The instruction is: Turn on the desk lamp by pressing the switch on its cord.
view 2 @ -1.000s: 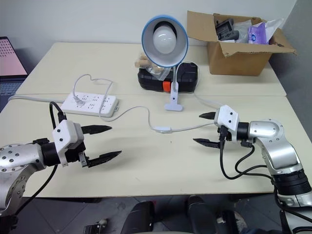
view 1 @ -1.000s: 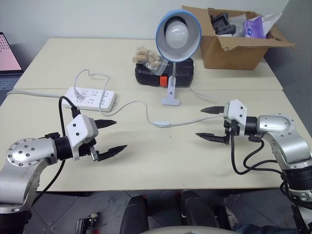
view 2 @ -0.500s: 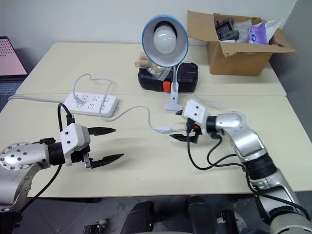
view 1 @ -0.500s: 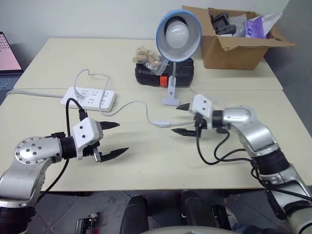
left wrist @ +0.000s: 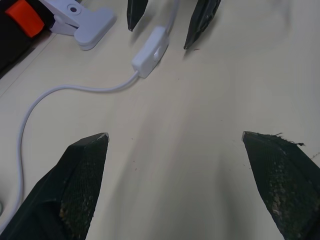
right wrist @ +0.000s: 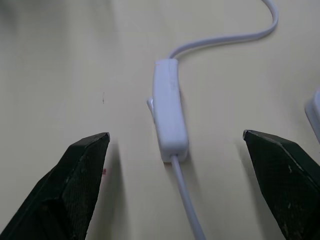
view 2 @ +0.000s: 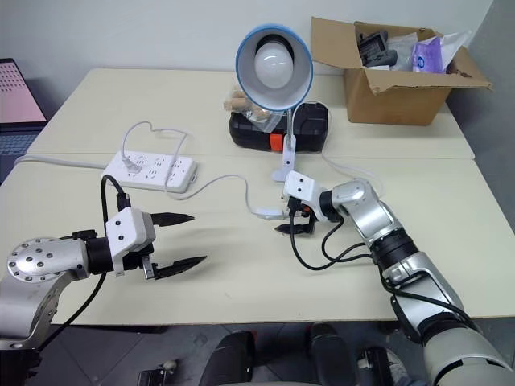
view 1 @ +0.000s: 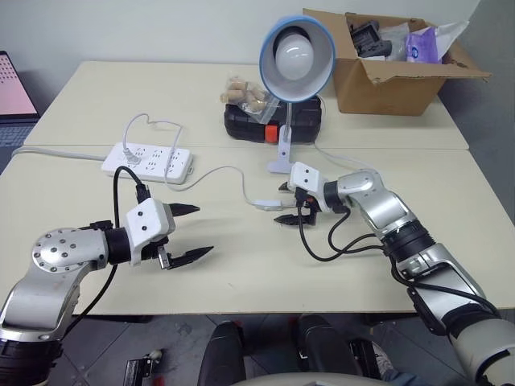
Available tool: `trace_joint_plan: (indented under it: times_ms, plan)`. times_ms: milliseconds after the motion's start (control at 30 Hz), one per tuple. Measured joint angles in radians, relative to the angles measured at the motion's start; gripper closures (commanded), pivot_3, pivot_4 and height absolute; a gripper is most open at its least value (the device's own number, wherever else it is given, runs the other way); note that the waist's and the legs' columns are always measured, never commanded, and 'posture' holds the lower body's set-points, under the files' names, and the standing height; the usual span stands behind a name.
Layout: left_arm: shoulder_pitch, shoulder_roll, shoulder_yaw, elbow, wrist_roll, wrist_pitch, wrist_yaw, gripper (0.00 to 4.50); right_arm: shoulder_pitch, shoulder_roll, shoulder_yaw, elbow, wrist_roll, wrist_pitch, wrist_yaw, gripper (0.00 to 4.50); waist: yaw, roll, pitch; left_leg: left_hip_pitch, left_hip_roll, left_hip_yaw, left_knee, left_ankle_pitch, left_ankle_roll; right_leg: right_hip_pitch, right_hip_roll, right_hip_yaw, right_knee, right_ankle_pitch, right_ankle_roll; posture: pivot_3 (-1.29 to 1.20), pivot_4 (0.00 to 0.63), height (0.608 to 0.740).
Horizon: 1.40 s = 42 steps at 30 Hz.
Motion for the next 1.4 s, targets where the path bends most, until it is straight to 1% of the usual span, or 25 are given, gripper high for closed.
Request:
trace_joint_plan:
  times_ms: [133, 233, 400, 433, 467, 667, 800, 967, 1033, 1167, 1400]
  plan:
    - [0.0, -0.004, -0.009, 0.0, 0.003, -0.011, 0.009, 0.0, -0.008, 0.02, -0.001, 0.027, -0.007, -0.024, 0.005, 1.69, 0.0, 0.0, 0.0, 0.0, 0.0, 0.0, 0.0, 0.0, 0.0, 0.0, 0.0, 0.0, 0.0, 0.0, 0.0, 0.0, 0.15, 0.74]
    - [0.0, -0.006, -0.015, 0.001, 0.005, -0.015, 0.01, 0.0, -0.008, 0.022, -0.001, 0.044, -0.016, -0.04, 0.013, 2.58, 0.0, 0.0, 0.0, 0.0, 0.0, 0.0, 0.0, 0.0, 0.0, 0.0, 0.0, 0.0, 0.0, 0.0, 0.0, 0.0, 0.15, 0.74]
    - [-0.005, -0.009, -0.019, 0.005, 0.006, -0.021, 0.011, 0.0, -0.008, 0.021, 0.0, 0.058, -0.04, -0.064, 0.027, 3.62, 0.0, 0.0, 0.0, 0.0, 0.0, 0.0, 0.0, 0.0, 0.0, 0.0, 0.0, 0.0, 0.0, 0.0, 0.0, 0.0, 0.15, 0.74]
    - [-0.009, -0.012, -0.022, 0.011, 0.006, -0.024, 0.011, 0.0, -0.008, 0.02, 0.0, 0.059, -0.045, -0.073, 0.033, 3.94, 0.0, 0.0, 0.0, 0.0, 0.0, 0.0, 0.0, 0.0, 0.0, 0.0, 0.0, 0.0, 0.0, 0.0, 0.0, 0.0, 0.15, 0.74]
    - [-0.015, -0.014, -0.025, 0.019, 0.007, -0.029, 0.011, 0.0, -0.011, 0.018, 0.0, 0.061, -0.052, -0.086, 0.042, 4.11, 0.0, 0.0, 0.0, 0.0, 0.0, 0.0, 0.0, 0.0, 0.0, 0.0, 0.0, 0.0, 0.0, 0.0, 0.0, 0.0, 0.15, 0.74]
    - [-0.041, -0.026, -0.037, 0.025, 0.007, -0.034, 0.013, 0.0, -0.014, -0.007, 0.0, 0.039, -0.07, -0.106, 0.093, 4.13, 0.001, 0.0, 0.0, 0.0, 0.0, -0.001, 0.0, 0.0, 0.0, 0.0, 0.0, 0.0, 0.0, 0.0, 0.0, 0.0, 0.15, 0.74]
    - [-0.104, -0.059, -0.039, 0.017, -0.035, 0.015, 0.029, 0.0, -0.002, -0.033, -0.01, -0.107, -0.031, -0.035, 0.158, 4.13, 0.001, 0.0, 0.0, 0.0, 0.0, -0.002, 0.0, 0.0, 0.0, 0.0, 0.0, -0.001, 0.0, 0.0, 0.0, 0.0, 0.15, 0.74]
    - [-0.202, -0.071, -0.067, 0.006, -0.086, 0.098, 0.033, 0.0, 0.012, -0.059, -0.014, -0.267, 0.019, 0.067, 0.2, 4.13, 0.001, 0.0, 0.0, 0.0, 0.0, -0.002, 0.001, 0.0, 0.0, 0.001, 0.0, -0.001, 0.0, 0.0, 0.0, 0.0, 0.15, 0.74]
    - [-0.259, -0.073, -0.122, 0.005, -0.084, 0.142, 0.031, 0.0, 0.017, -0.068, -0.015, -0.326, 0.041, 0.113, 0.201, 4.13, 0.001, 0.0, 0.0, 0.0, -0.001, -0.002, 0.001, 0.0, 0.0, 0.001, 0.0, -0.001, 0.0, 0.0, 0.0, 0.0, 0.15, 0.74]
    - [-0.331, -0.104, -0.2, 0.023, -0.071, 0.169, 0.031, 0.0, 0.021, -0.068, -0.015, -0.372, 0.05, 0.151, 0.197, 4.13, 0.001, 0.0, 0.0, 0.0, -0.001, -0.002, 0.001, 0.0, 0.0, 0.001, 0.001, -0.001, 0.0, 0.0, 0.0, 0.0, 0.15, 0.74]
    - [-0.366, -0.128, -0.273, 0.066, -0.03, 0.177, 0.03, 0.0, 0.023, -0.066, -0.015, -0.394, 0.051, 0.175, 0.18, 4.13, 0.0, 0.0, 0.0, -0.001, -0.001, -0.002, 0.001, 0.0, 0.0, 0.001, 0.001, -0.001, 0.0, 0.0, 0.0, 0.0, 0.15, 0.74]
